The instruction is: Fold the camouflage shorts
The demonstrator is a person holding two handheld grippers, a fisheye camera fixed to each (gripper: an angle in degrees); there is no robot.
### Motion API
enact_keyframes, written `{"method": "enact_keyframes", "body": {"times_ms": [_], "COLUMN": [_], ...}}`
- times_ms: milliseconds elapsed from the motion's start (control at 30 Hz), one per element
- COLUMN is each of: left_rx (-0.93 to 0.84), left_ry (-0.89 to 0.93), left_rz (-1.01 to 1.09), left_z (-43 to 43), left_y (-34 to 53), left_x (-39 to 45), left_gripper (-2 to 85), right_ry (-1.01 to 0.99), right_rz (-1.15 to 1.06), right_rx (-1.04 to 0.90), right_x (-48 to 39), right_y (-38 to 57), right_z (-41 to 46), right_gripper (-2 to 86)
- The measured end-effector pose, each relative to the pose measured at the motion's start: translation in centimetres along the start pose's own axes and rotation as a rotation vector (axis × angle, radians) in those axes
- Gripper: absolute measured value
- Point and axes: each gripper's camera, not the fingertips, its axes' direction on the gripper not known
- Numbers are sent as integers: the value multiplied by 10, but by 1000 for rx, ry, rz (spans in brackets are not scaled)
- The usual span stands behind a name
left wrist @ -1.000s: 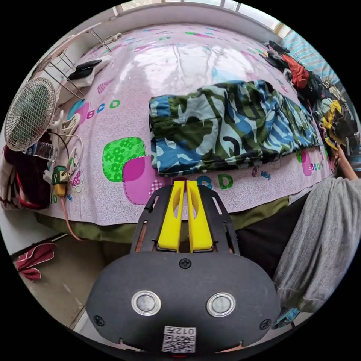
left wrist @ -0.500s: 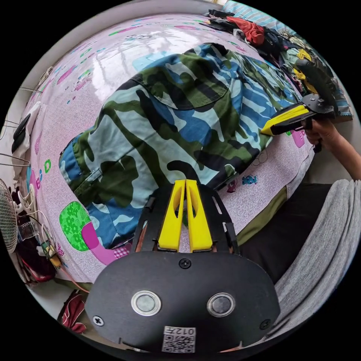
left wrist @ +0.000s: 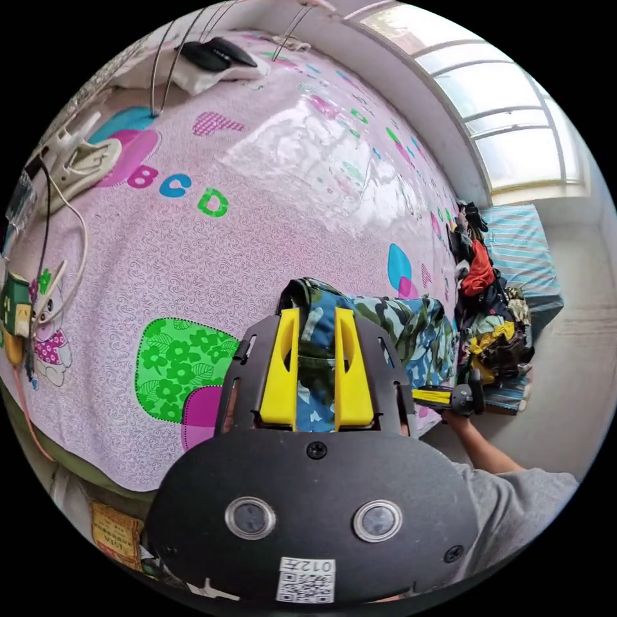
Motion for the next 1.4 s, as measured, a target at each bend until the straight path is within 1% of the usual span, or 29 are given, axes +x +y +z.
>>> {"method": "enact_keyframes", "body": {"times_ms": [167,233,333,400,500,600,667,700,767,800,833,867,900,933,1000,1033,1100,1133,1200,1267,1400], "left_rx": [-79,-89,-50,22,54,56,41,24,39,82,103,160,221,242,265,250,162,140,81,48,-39], "left_ry": [60,60,8,-47,-140,-88,-90,-102,-113,-127,-136,-180,-236,-252,-248,-232,-184,-182,-215,-206,-130], "left_rz": [-45,-11,17,19,-7,-63,-57,-37,-27,-16,-8,17,48,73,223,276,465,517,708,823,987], "left_z": [11,14,3,-15,-18,-12,-13,-15,-26,-38,-44,-57,-68,-71,-69,-63,-29,-18,26,57,119], "left_y": [-30,-34,-31,-14,9,14,12,12,15,21,25,34,42,45,45,43,32,30,28,28,35], "left_x": [-22,-21,-19,-20,-29,-45,-44,-41,-37,-32,-29,-18,-3,6,49,62,116,130,185,218,269], "left_gripper": [62,45,21,12,7,6,7,8,10,12,12,13,15,16,24,27,44,48,64,70,65], "right_ry": [-7,0,12,16,15,-12,-75,-87,-114,-123,-137,-140,-136,-124,-106,-92,-75,-61,-28,-20,-81], "right_rz": [47,53,57,60,64,57,41,29,33,43,69,96,107,122,110,88,41,11,-40,-79,-85], "right_rx": [-16,-19,-18,-12,0,-6,-80,-74,70,111,191,264,294,330,339,330,310,278,224,199,202], "right_x": [38,49,66,77,96,119,143,149,186,199,229,260,274,302,334,348,360,364,366,369,378], "right_y": [42,56,79,93,116,136,142,143,149,150,150,150,148,143,131,122,111,106,103,115,150], "right_z": [35,46,61,69,80,88,90,84,30,14,-18,-47,-59,-78,-92,-94,-89,-82,-68,-55,-44], "right_gripper": [-9,-8,-8,-8,-8,-7,-6,-6,-2,0,7,18,28,48,71,80,89,94,98,93,85]}}
